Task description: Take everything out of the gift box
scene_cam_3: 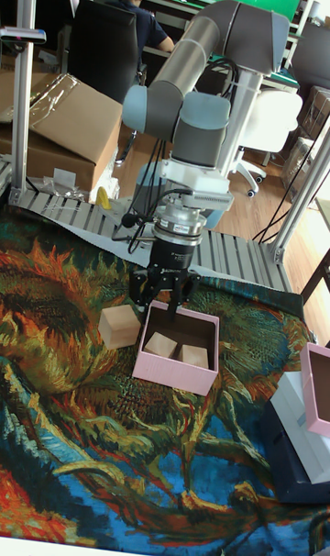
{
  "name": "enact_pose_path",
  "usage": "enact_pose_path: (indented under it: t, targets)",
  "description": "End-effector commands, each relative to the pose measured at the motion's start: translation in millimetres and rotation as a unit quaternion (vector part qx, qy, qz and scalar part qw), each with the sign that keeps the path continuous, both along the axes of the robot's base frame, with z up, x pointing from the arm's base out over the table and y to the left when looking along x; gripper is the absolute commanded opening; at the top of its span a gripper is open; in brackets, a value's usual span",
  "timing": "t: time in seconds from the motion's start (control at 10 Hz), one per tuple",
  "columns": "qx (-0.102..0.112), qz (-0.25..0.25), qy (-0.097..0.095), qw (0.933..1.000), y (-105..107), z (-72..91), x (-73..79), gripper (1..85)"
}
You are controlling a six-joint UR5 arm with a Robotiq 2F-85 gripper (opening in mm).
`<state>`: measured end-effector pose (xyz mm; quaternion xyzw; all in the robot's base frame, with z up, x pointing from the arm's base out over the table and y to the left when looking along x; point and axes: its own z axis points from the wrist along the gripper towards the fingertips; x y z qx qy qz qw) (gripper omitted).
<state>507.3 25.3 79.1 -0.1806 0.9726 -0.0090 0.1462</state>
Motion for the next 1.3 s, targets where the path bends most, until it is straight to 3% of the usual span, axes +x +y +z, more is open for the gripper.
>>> enact_pose_path:
  t: [0.0,0.4,0.7,0.8,0.9,1.0,1.2]
  targets:
    - [0.028,-0.054,-0.019,0.9980,3.8,5.4,10.7,57.7]
    - [0.032,-0.059,-0.045,0.9967,4.3,10.4,23.8,57.7]
    - [0.035,-0.056,-0.014,0.9977,7.2,4.9,8.5,58.0]
    - [0.041,-0.039,-0.014,0.9983,12.8,5.3,8.4,60.3]
    - [0.027,-0.012,-0.014,0.9995,10.2,4.8,7.5,62.7]
    - [-0.006,0.029,-0.009,0.9995,4.7,3.6,9.3,63.0]
    - [-0.027,0.076,0.001,0.9968,12.3,7.2,12.3,63.3]
